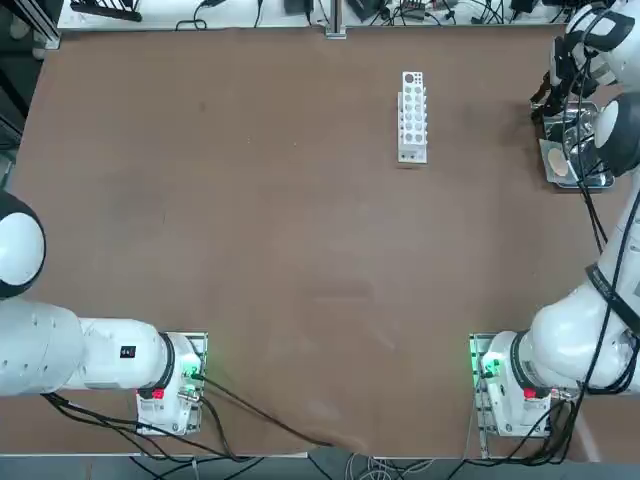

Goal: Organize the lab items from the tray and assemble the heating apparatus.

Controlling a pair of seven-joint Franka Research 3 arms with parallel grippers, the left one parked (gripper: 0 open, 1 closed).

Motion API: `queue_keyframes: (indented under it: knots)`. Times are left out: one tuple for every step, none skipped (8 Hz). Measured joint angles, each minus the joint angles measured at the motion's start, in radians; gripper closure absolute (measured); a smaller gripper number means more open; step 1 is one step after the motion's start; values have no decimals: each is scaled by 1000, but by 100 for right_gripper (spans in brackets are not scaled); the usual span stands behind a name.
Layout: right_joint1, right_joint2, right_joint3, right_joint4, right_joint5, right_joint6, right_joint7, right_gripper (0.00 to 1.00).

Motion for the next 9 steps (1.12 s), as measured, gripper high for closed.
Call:
queue_keyframes:
  knots:
    - [0, 0, 1, 0, -5, 0, -1, 61]
    - [1, 0, 2, 0, -7, 0, -2, 69]
    - [2, 0, 3, 0, -9, 0, -6, 73]
    - [3, 0, 3, 2, -13, 0, -11, 75]
    - [4, 0, 3, 6, -22, 0, -16, 78]
    - [5, 0, 4, 13, -27, 0, -21, 78]
    - [9, 0, 6, 28, -29, 1, -25, 78]
    - [18, -2, 7, 50, -29, 0, -26, 78]
    - [30, -7, 10, 75, -29, -9, -26, 78]
